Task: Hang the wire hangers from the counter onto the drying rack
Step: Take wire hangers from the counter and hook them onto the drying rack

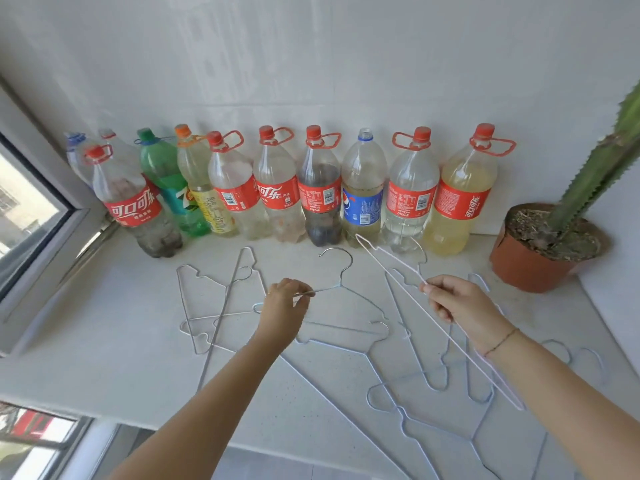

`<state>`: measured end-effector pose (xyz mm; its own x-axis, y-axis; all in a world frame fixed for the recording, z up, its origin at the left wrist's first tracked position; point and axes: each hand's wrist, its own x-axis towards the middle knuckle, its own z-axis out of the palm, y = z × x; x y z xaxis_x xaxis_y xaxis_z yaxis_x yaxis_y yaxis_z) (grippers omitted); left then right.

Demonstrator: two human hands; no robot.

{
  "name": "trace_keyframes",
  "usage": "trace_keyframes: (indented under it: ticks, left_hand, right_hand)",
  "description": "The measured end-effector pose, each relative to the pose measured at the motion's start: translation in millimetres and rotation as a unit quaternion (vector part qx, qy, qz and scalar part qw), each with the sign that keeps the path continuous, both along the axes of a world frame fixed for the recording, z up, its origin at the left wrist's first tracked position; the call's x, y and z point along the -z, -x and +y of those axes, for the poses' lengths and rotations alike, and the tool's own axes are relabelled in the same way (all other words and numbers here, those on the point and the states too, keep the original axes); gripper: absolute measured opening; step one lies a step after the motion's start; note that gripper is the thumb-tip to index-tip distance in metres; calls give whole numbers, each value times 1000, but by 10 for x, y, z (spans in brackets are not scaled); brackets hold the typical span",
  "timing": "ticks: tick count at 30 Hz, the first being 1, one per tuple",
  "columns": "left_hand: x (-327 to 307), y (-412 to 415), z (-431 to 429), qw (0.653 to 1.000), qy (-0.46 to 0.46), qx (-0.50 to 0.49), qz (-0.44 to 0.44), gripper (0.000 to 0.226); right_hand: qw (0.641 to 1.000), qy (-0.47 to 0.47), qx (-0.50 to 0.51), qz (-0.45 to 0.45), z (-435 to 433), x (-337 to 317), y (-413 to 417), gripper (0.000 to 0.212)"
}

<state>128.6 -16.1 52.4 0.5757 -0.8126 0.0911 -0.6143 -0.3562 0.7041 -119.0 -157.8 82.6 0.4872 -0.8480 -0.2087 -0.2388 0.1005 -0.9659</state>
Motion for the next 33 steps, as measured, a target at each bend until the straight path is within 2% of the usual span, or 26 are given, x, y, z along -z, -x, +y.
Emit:
trace_keyframes:
  ticks: [4,7,11,15,18,20,23,25,27,29,33]
  left_hand:
    - [-287,114,277,995,16,45,91,11]
    - [-449,229,422,991,22,51,124,9]
    - [-613,333,586,994,33,20,99,10]
    - [-707,398,777,995,61,-47,59,17]
    - [-741,552,951,986,98,-127,38,31]
    - [-753,744,1077,968,135,-204,61,36]
    - [-780,1133,1289,918,215,-275,187,20]
    - [-844,1412,1440,884,249,-273,288,14]
    - [-911,1648,1612,848,276,-255,374,18]
    - [-951,1807,1827,823,296,-270,402,23]
    - [-999,1984,2390,804,312,-340,376,37]
  right_hand:
    - [998,-6,-64,-14,211,-164,-263,15]
    - [984,-97,-133,-64,423,-331,-462,15]
    - [943,-218,-221,-122,671,-575,-621,14]
    - [922,-234,-279,-131,832,-731,-666,13]
    - [910,-239,-310,-140,949,-782,-688,11]
    - [901,-239,-331,-144,1044,-812,-702,11]
    - [897,-200,-370,-139,1250,-837,-726,14]
    - [898,-166,-387,-129,1436,-842,-728,13]
    - [889,-153,-410,-135,1659,-842,-730,12]
    - [877,-163,-428,-144,1919,-844,-720,9]
    - [852,-158,-474,-154,2531,-850,-710,9]
